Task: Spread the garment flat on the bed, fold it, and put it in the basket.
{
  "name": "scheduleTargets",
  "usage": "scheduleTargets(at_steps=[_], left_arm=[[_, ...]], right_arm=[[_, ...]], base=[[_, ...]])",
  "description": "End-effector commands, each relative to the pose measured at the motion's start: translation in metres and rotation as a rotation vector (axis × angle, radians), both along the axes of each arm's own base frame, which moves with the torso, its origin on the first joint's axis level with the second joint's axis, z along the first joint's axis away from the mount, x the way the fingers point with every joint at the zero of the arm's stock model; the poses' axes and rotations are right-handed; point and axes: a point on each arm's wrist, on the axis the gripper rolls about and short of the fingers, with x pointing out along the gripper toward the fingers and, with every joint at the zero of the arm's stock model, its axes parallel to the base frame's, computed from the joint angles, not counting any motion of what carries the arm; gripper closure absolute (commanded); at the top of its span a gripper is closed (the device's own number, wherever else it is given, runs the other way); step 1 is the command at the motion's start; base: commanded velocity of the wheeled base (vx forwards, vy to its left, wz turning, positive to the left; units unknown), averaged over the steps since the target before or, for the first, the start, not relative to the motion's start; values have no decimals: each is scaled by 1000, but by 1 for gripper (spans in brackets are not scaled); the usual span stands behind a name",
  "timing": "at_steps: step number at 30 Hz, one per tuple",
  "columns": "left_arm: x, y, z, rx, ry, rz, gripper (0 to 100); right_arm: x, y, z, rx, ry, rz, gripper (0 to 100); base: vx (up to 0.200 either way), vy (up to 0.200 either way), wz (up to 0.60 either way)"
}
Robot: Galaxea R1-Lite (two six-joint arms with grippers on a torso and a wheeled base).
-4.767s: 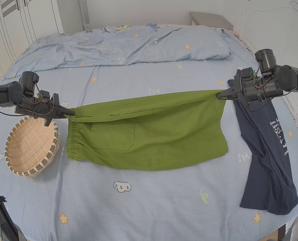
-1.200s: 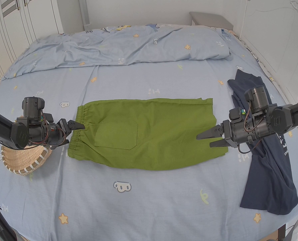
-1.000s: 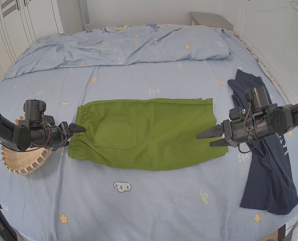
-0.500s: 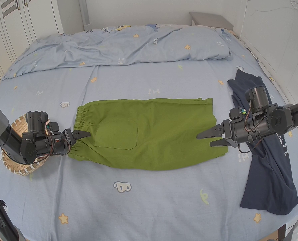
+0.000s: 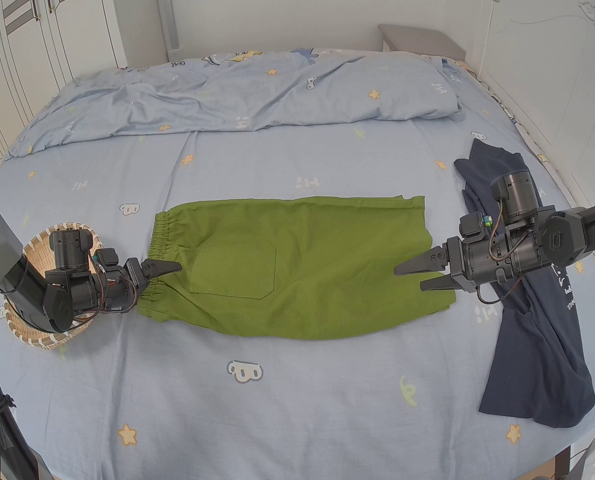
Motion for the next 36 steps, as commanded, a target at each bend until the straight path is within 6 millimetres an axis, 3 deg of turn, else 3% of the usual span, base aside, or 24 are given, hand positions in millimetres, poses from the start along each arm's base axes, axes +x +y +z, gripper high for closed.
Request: scheduleTargets(at_steps=[1, 7, 8, 18, 24, 36], left_arm=[[0, 15, -2, -79, 0, -19, 0], [-1, 17, -2, -97, -8, -38, 0], [-1, 17, -2, -97, -8, -38, 100], [-2, 20, 2, -96, -16, -33, 100], [-10, 25, 19, -94, -24, -20, 100], [-14, 22, 23, -79, -12, -35, 100]], right_arm=[[1, -1, 1, 1, -3, -4, 0], [1, -1, 1, 1, -3, -4, 0], [1, -1, 1, 1, -3, -4, 0], [1, -1, 1, 1, -3, -4, 0], [8, -7, 0, -1, -5, -28, 0], [42, 4, -39, -28, -21, -61, 0]], base=[[0, 0, 0], [0, 0, 0], [0, 0, 0], [0, 0, 0], [0, 0, 0], [0, 0, 0]])
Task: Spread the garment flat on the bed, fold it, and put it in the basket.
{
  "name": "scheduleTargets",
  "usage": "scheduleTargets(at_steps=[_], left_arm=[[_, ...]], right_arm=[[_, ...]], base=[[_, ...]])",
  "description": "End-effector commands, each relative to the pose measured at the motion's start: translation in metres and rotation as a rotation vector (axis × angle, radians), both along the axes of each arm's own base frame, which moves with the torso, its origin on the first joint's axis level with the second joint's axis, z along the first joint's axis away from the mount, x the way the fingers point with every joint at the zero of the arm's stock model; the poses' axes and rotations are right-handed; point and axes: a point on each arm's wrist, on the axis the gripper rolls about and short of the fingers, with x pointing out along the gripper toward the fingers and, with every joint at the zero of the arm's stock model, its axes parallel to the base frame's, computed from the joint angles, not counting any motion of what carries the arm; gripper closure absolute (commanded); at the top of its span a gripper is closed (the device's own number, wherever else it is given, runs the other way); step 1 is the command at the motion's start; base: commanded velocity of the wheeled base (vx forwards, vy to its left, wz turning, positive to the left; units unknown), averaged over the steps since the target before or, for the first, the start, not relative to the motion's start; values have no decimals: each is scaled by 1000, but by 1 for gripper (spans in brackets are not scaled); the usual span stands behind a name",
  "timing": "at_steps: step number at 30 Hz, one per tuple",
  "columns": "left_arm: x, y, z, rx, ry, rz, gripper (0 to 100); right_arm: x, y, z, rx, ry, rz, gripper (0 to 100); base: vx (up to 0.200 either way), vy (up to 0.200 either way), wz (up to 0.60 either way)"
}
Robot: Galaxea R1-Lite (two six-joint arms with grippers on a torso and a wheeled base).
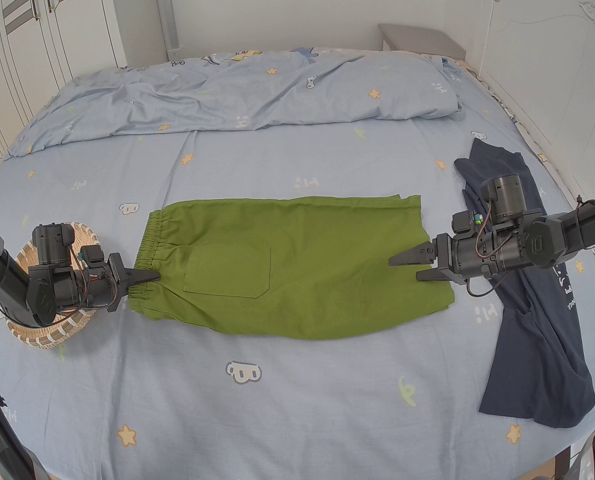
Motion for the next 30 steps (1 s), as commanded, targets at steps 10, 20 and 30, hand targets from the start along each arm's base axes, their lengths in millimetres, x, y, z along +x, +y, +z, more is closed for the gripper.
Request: scheduleTargets(at_steps=[10, 20, 30], left_arm=[[0, 0, 5, 4, -16, 1, 100], [1, 1, 2, 4, -12, 2, 100], [1, 1, 2, 4, -13, 3, 100]], right_arm=[[5, -14, -25, -52, 115, -64, 0], [0, -48, -2, -16, 107, -122, 0], [6, -53, -9, -4, 120, -122, 0]], base=[[0, 0, 0], [0, 0, 0], [0, 0, 0]])
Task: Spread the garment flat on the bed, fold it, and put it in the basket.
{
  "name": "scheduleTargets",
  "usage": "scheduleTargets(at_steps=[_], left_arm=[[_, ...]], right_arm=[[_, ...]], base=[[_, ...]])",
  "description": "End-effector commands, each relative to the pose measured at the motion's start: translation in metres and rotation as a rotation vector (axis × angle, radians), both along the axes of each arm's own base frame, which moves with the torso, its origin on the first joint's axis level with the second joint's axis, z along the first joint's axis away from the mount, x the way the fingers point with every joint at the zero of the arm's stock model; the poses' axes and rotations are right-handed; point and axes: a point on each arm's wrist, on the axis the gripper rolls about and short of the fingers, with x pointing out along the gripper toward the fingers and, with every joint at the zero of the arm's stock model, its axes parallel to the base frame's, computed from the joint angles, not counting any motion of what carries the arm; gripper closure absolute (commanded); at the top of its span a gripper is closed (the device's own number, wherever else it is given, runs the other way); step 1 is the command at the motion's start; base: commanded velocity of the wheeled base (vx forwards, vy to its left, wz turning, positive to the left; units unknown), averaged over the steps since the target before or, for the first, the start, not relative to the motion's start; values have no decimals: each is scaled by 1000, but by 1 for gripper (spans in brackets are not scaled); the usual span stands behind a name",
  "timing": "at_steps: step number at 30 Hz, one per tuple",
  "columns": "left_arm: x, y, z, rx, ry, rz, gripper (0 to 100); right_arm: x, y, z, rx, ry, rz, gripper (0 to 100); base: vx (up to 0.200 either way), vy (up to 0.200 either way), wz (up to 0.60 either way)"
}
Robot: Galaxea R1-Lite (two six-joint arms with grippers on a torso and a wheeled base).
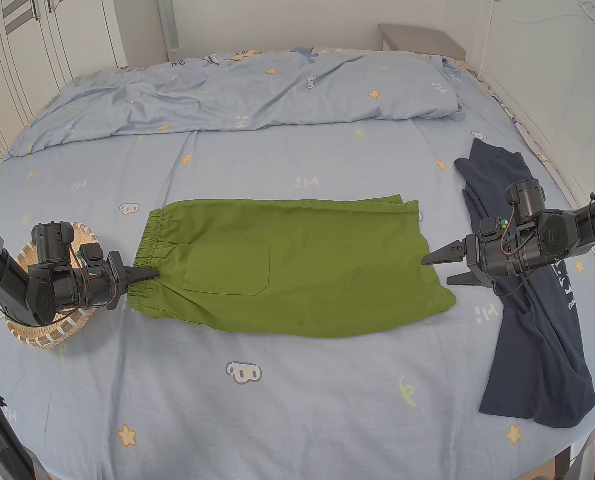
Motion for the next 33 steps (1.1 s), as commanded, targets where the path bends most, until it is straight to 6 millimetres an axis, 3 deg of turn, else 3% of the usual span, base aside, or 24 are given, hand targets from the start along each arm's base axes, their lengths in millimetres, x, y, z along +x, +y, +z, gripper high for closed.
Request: scheduleTargets(at_steps=[1, 12, 28, 33], left_arm=[[0, 0, -1, -1, 2, -1, 100], [1, -1, -2, 0, 1, -3, 100], [1, -1, -1, 0, 0, -4, 100], [1, -1, -1, 0, 0, -4, 100]], right_arm=[[5, -1, -10, -3, 19, -2, 0], [14, -12, -20, -8, 51, -31, 0], [17, 4, -53, -4, 144, 87, 0], [18, 8, -54, 28, 164, 115, 0]], base=[[0, 0, 0], [0, 0, 0], [0, 0, 0], [0, 0, 0]])
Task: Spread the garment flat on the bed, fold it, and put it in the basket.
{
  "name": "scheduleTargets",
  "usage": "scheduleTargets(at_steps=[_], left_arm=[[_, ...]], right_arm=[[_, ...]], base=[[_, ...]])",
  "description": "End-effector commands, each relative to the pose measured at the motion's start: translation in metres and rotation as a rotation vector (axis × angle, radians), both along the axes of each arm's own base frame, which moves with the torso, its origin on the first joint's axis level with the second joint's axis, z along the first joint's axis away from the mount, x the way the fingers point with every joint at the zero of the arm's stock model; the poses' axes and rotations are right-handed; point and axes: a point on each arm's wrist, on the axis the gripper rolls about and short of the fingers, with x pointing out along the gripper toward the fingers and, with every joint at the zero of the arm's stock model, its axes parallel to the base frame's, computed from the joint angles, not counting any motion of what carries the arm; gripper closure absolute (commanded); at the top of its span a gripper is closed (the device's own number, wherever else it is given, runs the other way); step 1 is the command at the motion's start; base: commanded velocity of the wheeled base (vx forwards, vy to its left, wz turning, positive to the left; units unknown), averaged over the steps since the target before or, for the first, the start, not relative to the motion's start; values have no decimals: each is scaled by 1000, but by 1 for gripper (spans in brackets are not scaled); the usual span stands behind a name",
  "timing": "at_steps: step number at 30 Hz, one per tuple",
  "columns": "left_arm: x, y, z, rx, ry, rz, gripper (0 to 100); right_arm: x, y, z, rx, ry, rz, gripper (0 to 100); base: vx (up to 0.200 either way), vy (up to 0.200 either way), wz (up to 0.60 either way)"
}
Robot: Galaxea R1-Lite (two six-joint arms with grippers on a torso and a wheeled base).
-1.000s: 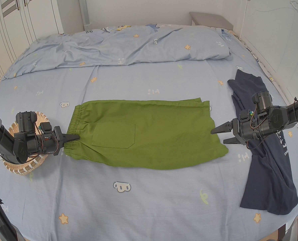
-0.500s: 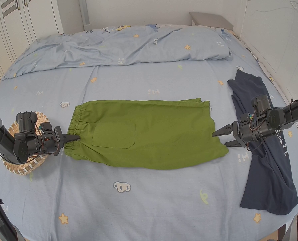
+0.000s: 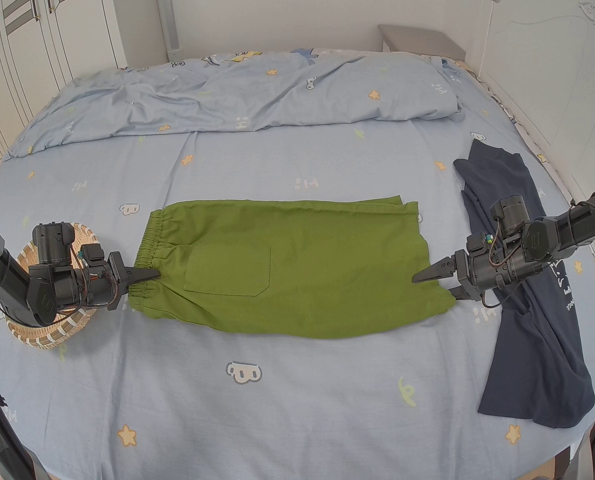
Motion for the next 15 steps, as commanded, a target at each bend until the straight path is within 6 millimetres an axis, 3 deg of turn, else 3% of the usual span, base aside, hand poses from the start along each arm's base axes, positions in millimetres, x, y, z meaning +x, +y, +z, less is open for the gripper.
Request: scheduleTargets(at_steps=[1, 15], left_arm=[[0, 0, 0, -1, 1, 1, 100], [0, 0, 0, -1, 0, -1, 100]], right_arm=[[4, 3, -14, 11, 44, 14, 0], [13, -3, -26, 107, 108, 48, 0]], base=[[0, 0, 0], [0, 0, 0]])
